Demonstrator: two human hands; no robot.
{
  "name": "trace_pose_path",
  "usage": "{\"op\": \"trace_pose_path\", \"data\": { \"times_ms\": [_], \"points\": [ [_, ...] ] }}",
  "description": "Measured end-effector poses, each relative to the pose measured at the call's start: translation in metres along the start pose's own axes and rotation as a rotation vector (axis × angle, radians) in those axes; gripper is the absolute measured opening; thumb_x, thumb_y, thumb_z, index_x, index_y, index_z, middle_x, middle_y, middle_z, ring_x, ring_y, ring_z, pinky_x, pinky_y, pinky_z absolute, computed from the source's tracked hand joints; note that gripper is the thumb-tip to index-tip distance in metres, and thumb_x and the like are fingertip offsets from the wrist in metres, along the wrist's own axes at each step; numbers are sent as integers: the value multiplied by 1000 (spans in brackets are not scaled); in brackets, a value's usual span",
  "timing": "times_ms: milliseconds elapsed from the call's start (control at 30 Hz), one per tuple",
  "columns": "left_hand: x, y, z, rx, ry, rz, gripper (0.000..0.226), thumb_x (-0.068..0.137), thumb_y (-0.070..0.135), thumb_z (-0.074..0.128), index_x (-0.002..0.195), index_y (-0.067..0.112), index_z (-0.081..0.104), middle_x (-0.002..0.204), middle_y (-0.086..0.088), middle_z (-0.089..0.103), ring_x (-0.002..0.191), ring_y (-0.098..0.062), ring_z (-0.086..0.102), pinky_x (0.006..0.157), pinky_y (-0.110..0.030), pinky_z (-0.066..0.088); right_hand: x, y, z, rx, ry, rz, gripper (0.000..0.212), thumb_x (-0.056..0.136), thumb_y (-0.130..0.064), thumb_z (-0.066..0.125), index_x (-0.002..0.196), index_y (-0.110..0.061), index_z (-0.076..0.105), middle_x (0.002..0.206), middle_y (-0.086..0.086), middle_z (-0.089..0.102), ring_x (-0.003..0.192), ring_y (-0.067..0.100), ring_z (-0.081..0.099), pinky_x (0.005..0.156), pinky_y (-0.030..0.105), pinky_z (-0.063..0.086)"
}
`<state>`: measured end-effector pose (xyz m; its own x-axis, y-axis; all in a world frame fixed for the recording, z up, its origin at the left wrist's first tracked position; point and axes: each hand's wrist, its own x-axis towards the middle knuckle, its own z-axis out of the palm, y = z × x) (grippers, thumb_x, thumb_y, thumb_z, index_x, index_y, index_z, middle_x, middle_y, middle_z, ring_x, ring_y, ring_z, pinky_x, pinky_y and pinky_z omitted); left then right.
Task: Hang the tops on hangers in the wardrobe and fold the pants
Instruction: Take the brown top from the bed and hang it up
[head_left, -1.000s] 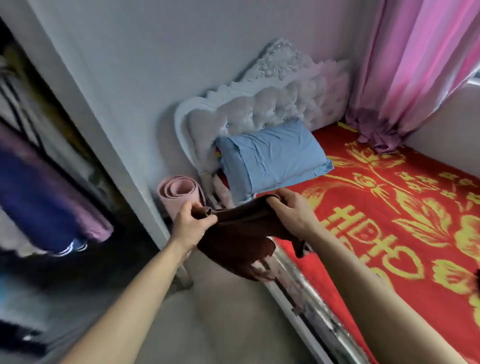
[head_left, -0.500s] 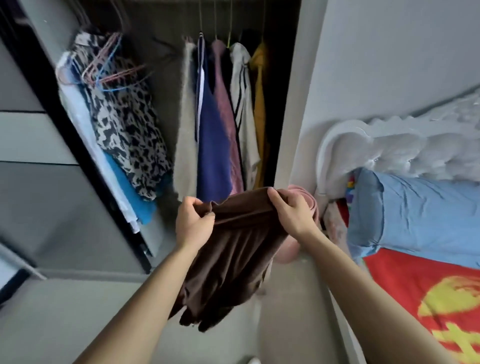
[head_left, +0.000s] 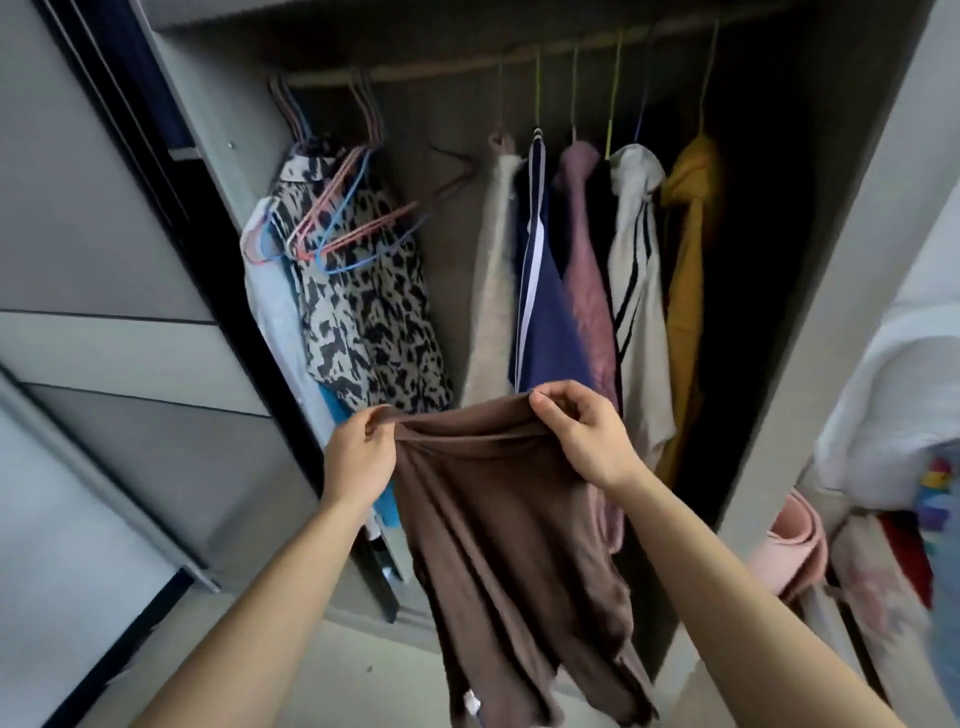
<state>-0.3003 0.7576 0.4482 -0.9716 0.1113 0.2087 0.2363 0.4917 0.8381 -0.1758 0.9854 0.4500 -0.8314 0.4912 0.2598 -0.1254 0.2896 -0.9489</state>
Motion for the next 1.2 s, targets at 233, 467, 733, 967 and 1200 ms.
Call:
{"op": "trace_pose_path", "data": {
  "times_ms": [233, 467, 733, 967, 1200],
  "points": [
    [62, -5, 12, -25, 24, 33, 13, 96, 19, 44, 91, 17, 56, 89, -1, 61, 89, -26, 57, 72, -34, 38, 71, 10, 41, -20, -49, 24, 18, 92, -40, 68, 90, -24, 73, 82, -3, 74, 76, 6, 63, 82, 39, 54],
    [148, 0, 9, -83, 115, 234, 20, 92, 3, 45, 102, 12, 60, 93, 6, 61, 87, -20, 53, 75, -23, 33, 136, 5, 82, -169, 46, -42, 19, 95, -44, 64, 88, -29, 73, 80, -9, 73, 79, 6, 68, 72, 23, 53],
    [259, -27, -26, -136, 100, 244, 27, 87, -2, 49, 109, 1, 64, 106, -19, 69, 103, -36, 62, 91, -44, 48, 232, -18, 193, -82, 213, -10, 19, 95, -40, 62, 80, -32, 70, 63, -17, 63, 56, -3, 51, 55, 19, 41],
    [322, -81, -53, -175, 8, 236, 23, 92, 0, 53, 111, 5, 64, 100, -2, 68, 99, -24, 64, 80, -20, 42, 304, -70, 295, -100, 309, -189, 13, 94, -39, 61, 97, -30, 70, 84, -10, 67, 67, 1, 58, 65, 24, 45],
    [341, -93, -60, -289, -80, 183, 28, 90, -2, 48, 106, 16, 62, 96, 5, 67, 92, -11, 61, 73, -12, 41, 359, -117, 333, -561, 387, -256, 53, 84, -58, 62, 125, -26, 54, 116, -3, 56, 95, 14, 59, 74, 32, 47]
  ]
}}
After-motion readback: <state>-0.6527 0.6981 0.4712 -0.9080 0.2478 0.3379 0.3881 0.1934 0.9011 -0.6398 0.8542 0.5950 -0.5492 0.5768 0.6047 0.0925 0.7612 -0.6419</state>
